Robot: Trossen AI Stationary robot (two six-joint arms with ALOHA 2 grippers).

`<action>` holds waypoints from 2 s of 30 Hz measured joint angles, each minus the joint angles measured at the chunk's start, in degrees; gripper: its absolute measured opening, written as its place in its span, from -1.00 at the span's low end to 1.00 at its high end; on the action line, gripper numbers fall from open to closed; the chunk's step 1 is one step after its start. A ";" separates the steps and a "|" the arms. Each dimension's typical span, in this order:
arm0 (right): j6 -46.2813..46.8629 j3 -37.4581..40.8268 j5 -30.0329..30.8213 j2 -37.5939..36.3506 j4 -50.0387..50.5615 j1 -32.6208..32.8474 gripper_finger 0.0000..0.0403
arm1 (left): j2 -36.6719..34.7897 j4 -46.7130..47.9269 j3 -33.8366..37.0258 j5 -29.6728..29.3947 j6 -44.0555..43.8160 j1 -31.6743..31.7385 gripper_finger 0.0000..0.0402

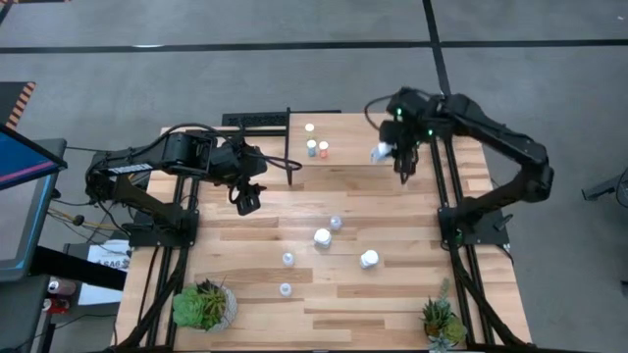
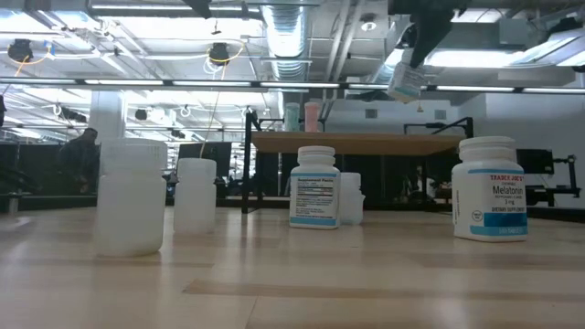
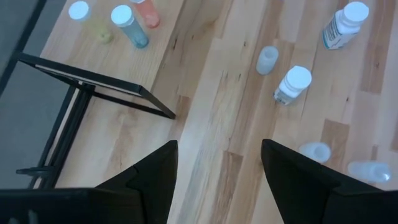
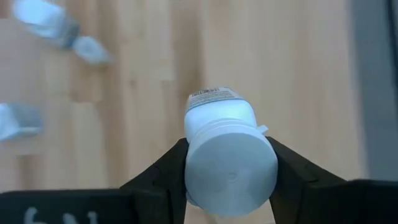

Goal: Pick and place medicine bottles onto shelf by color
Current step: Put the top white pill bottle on the shelf, then align the right white pill bottle with the other white pill bottle on the shelf

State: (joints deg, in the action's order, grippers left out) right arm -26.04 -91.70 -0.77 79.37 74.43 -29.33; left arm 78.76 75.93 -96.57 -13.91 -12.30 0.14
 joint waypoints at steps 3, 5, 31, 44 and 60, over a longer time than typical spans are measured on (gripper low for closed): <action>-3.37 -3.33 0.68 2.57 0.35 -3.85 -0.13 | 0.00 0.00 0.00 0.00 -0.45 0.01 0.08; -5.71 -5.68 0.68 4.28 0.35 -6.37 -0.12 | 0.00 0.01 0.00 0.00 -0.47 0.00 0.08; -10.34 -8.63 -1.81 19.17 4.08 -21.23 -0.08 | 0.00 -0.03 0.00 0.00 -0.60 0.01 0.08; -10.37 -8.74 2.48 17.14 3.24 -20.93 0.33 | 0.00 -0.01 0.02 0.00 -0.49 0.01 0.08; -5.29 -29.61 -9.66 16.79 12.03 -12.95 0.34 | 0.00 -0.01 0.02 0.02 -0.49 0.01 0.08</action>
State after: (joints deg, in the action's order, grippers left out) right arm -31.33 -121.31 -10.43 96.16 86.46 -42.29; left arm 78.76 75.92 -96.55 -13.89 -12.80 0.15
